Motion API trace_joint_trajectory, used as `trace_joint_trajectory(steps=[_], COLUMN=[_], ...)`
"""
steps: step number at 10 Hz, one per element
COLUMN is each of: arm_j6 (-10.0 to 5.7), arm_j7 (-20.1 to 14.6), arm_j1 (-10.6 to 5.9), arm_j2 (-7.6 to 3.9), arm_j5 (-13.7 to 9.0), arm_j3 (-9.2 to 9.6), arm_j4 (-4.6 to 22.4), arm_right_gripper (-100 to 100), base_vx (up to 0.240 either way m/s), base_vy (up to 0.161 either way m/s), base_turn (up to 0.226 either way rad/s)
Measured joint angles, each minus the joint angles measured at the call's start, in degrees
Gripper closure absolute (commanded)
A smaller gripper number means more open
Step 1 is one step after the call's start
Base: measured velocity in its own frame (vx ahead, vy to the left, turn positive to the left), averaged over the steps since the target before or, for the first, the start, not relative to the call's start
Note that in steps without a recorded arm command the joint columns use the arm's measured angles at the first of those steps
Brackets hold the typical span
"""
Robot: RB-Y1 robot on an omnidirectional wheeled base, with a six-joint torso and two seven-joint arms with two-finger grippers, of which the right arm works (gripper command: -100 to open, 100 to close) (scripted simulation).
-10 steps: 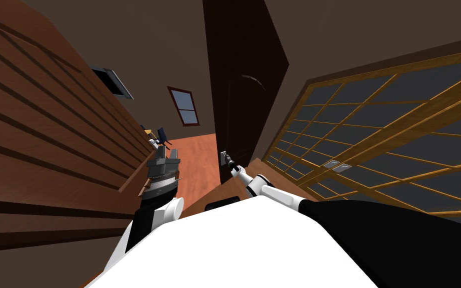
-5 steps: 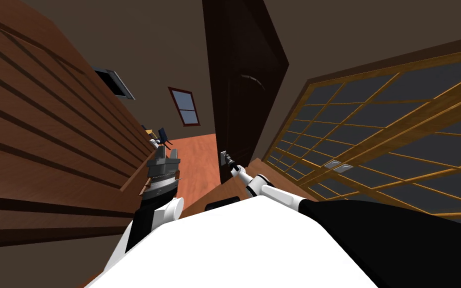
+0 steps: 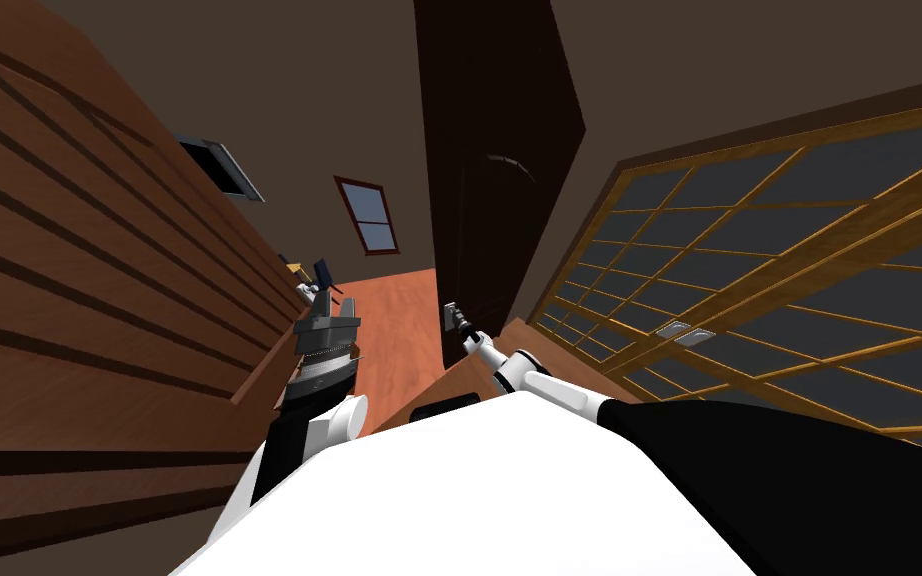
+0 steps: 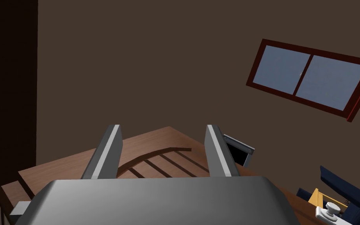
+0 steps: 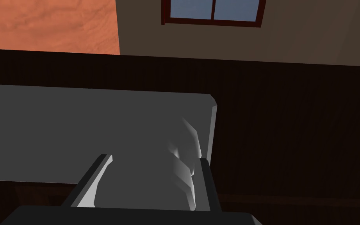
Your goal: Push the door open
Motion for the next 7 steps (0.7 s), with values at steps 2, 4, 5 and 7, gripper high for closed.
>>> trace_joint_trajectory(steps=[2,4,5,7], arm_j6=[0.03,0.68,0.76,1.1], arm_j7=[0.3,1.1,1.0,1.3], arm_j1=[-0.48,0.66,0.55,1.14], arm_j2=[-0.33,-0.62,-0.96,-1.28], arm_j5=[-0.4,-0.6,-0.7,-0.9], arm_j3=[-0.9,-1.75,-1.94,-2.59], arm_j4=[0.4,-1.2,-1.2,-2.2], arm_right_gripper=[100,100,100,100], base_vx=[0.163,0.132,0.036,0.086], base_vy=[0.135,0.102,0.043,0.105], base_turn=[-0.041,-0.039,-0.003,-0.046])
